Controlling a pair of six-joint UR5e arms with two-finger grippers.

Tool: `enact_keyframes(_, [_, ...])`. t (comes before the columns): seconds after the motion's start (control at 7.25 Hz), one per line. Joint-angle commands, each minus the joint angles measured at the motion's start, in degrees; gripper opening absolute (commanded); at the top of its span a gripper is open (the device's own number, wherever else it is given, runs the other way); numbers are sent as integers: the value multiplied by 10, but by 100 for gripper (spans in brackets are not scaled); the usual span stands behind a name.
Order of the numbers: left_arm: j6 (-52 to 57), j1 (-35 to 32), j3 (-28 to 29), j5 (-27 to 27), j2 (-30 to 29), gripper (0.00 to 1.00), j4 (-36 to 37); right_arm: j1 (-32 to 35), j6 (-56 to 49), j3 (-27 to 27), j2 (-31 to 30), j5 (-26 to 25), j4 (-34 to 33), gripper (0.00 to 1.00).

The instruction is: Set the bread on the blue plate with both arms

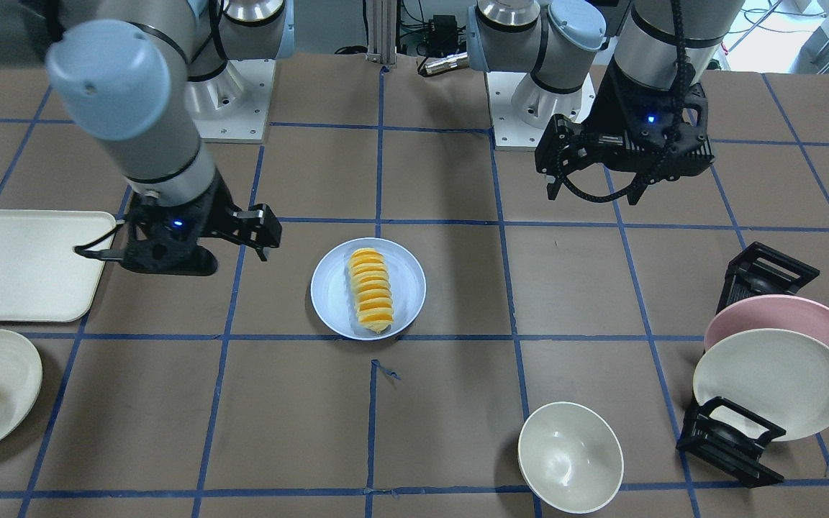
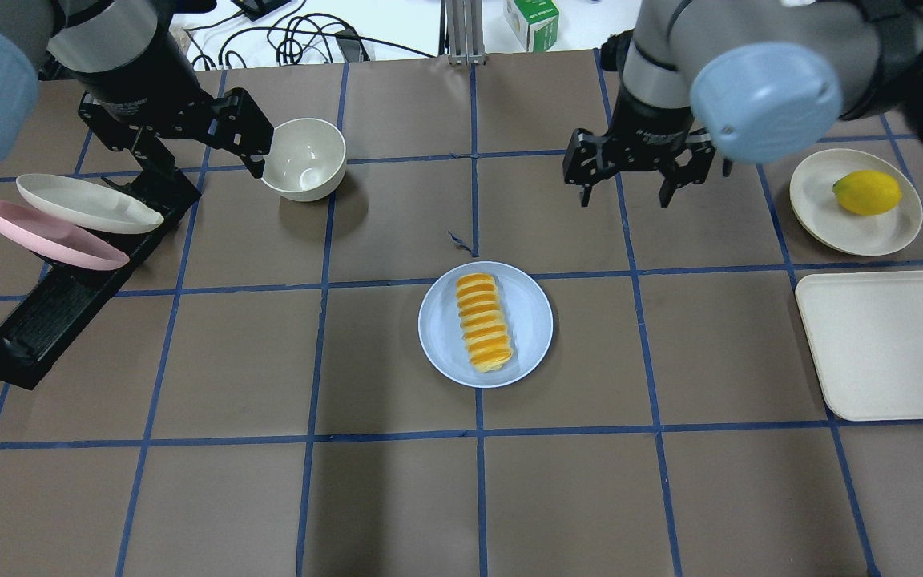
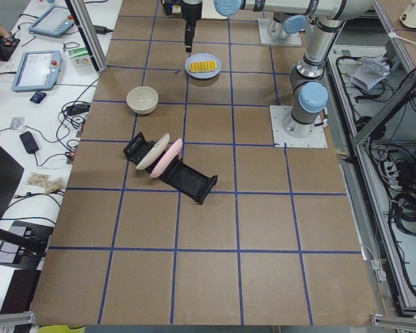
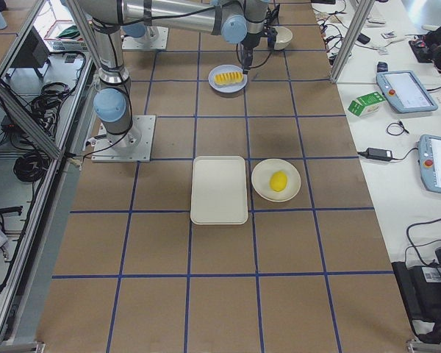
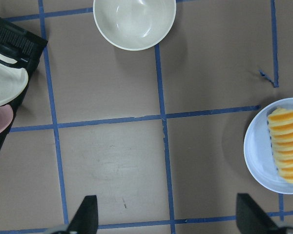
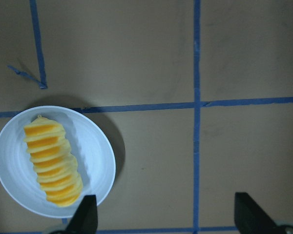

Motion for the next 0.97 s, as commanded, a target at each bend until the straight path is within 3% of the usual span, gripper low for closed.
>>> enact_keyframes(0.0, [0, 2, -2, -1, 0, 100, -5, -37, -24, -93, -7, -4, 138, 100])
enact_keyframes(0.41, [0, 3, -1, -1, 0, 100, -6, -36, 13, -91, -25, -8, 153, 100])
enact_keyframes(0.83, [4, 3, -10, -6, 2, 100, -3, -40, 14, -54, -53, -8, 141, 100])
